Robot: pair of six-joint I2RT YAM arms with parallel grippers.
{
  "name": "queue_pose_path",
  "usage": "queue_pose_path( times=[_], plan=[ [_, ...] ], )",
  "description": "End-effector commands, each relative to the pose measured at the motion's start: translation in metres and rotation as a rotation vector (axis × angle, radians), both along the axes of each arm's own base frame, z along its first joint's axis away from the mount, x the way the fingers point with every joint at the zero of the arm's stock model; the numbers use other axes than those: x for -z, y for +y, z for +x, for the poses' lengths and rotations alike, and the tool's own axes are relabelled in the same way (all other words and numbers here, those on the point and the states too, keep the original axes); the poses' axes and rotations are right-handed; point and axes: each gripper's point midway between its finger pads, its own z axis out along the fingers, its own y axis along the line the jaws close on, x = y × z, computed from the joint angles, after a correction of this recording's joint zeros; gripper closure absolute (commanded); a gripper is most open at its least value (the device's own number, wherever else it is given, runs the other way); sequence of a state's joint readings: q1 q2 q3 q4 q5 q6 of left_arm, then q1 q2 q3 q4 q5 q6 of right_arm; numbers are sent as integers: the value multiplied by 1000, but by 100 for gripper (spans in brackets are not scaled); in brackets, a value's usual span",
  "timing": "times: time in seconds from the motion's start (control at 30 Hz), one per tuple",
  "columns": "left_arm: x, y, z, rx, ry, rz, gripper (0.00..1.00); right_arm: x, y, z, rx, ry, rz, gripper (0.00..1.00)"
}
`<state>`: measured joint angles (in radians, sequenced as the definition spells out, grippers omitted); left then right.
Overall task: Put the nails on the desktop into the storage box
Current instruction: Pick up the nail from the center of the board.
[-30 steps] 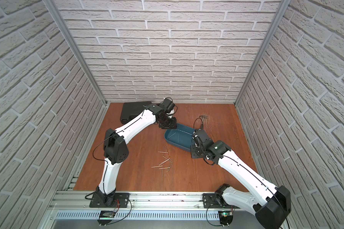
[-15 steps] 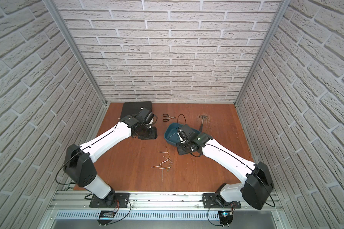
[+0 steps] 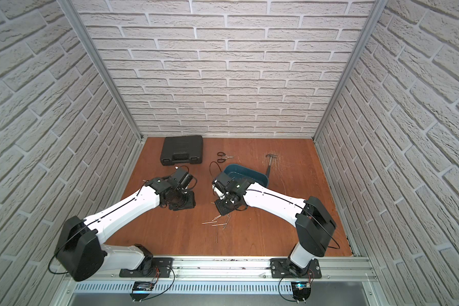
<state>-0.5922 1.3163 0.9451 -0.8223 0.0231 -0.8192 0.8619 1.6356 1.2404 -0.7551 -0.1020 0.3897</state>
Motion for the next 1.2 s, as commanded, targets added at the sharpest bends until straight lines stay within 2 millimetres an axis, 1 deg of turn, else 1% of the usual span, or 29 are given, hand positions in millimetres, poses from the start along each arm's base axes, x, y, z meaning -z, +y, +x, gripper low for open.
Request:
queue_pose_path(
  times=[0.0,0.1,0.17,0.27,0.37,0.47,0.6,0.73,0.83,1.0,1.17],
  plan=[
    [-3,7,1,-56,-28,-22,50,-3,9,-13,6,7,-18,66],
    [-4,11,0,-68,-34,-25,50,3,16,-26,33,8,-30,66],
    [-7,14,0,-72,-38,-23,49,11,22,-38,47,8,-41,66],
    [-10,18,0,-82,-45,-25,50,21,25,-52,51,-5,-101,66],
    [-13,22,0,-89,-50,-44,50,32,32,-63,94,19,-85,66],
    [-21,25,1,-88,-57,-62,50,38,37,-69,118,19,-94,66],
    [-34,30,1,-78,-87,-75,50,43,46,-71,137,14,-123,65],
    [-46,32,-4,-84,-105,-114,50,49,56,-70,179,13,-137,66],
    [-53,34,-9,-98,-129,-142,49,52,60,-68,212,13,-155,66],
    [-55,33,-13,-100,-134,-181,48,51,62,-66,236,8,-180,67],
    [-52,30,-13,-70,-114,-189,48,54,52,-68,278,5,-203,67]
  ],
)
